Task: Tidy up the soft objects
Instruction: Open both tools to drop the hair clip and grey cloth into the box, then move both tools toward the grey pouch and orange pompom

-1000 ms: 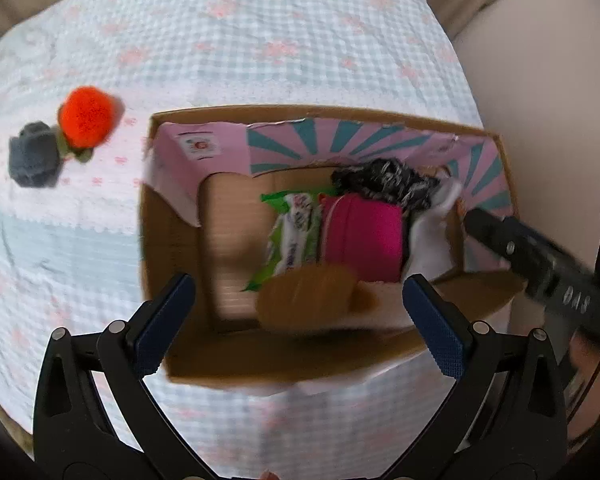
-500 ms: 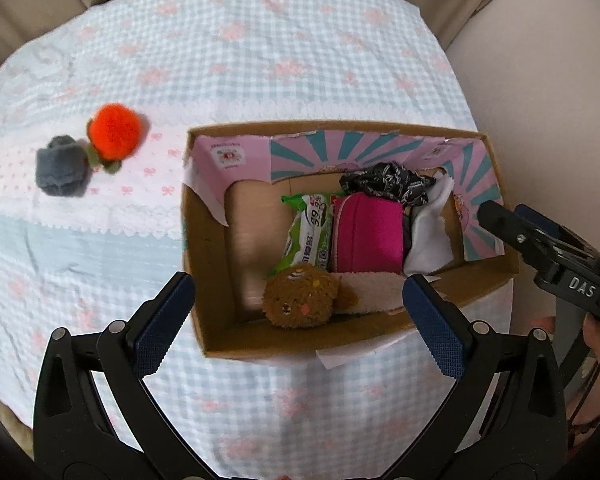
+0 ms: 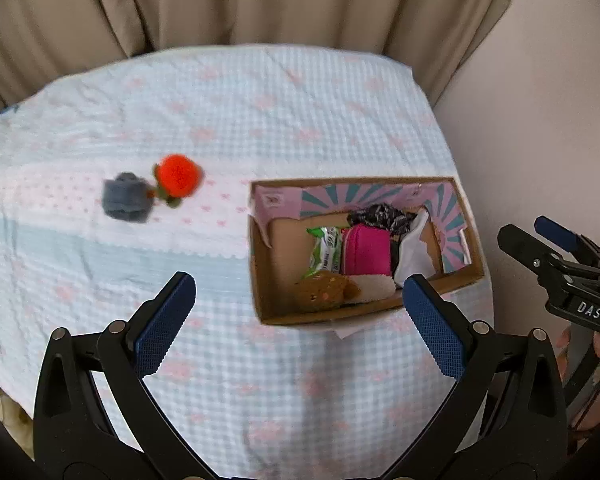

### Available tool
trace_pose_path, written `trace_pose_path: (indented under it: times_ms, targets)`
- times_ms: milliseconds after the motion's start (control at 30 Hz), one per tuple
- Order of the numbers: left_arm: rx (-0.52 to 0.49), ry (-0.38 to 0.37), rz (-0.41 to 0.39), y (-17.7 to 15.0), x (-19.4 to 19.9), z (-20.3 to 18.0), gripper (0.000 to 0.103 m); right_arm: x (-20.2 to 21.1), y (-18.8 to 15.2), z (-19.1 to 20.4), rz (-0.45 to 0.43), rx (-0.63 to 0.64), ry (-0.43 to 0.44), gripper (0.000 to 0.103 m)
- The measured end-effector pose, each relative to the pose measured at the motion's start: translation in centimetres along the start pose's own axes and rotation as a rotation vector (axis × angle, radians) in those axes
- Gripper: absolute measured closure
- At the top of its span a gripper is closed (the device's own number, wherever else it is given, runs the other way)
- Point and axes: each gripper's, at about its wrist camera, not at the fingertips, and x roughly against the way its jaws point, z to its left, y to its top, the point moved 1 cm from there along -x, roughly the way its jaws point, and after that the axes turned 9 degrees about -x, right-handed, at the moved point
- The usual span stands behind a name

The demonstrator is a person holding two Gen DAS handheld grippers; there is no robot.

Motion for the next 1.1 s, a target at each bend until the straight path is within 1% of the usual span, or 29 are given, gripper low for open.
trace_pose_path:
  times_ms: [100, 233, 400, 500, 600, 700, 867, 1000, 1100]
  targets:
    - [-0.003, 0.011, -0.041, -0.9, 2.9, 1.1, 0.000, 3.0, -0.5, 2.3, -0.048, 0.021, 0.023, 0.000]
    - [0.000, 0.038, -0.091, -2.7, 6.6, 3.7, 0.000, 5.8, -1.5, 5.9, -0.091, 0.046, 0.070, 0.000]
    - [0.016, 0.062, -0.151, -4.9, 10.9, 7.5, 0.000, 8.6, -2.9, 10.8, -0.162, 0.091, 0.052, 0.000]
    - [0.019, 0.076, -0.183, -5.9, 12.9, 10.3, 0.000, 9.7, -3.5, 13.3, -0.180, 0.084, 0.059, 0.000]
    - [0.022, 0.078, -0.212, -6.6, 14.4, 13.4, 0.000, 10.2, -4.0, 16.1, -0.191, 0.082, 0.045, 0.000]
    - [0.020, 0.077, -0.230, -6.7, 15.3, 16.6, 0.000, 10.3, -4.1, 18.9, -0.194, 0.073, 0.054, 0.000]
    - [-0.007, 0.085, -0.257, -6.3, 16.1, 21.9, 0.000, 9.6, -4.0, 23.6, -0.227, 0.041, 0.071, 0.000]
    - [-0.052, 0.083, -0.255, -5.3, 15.3, 25.9, 0.000, 7.9, -3.7, 27.4, -0.235, 0.016, 0.055, 0.000]
    - [-0.079, 0.061, -0.238, -4.3, 13.7, 28.8, 0.000, 5.6, -3.4, 29.9, -0.228, -0.033, 0.049, 0.000]
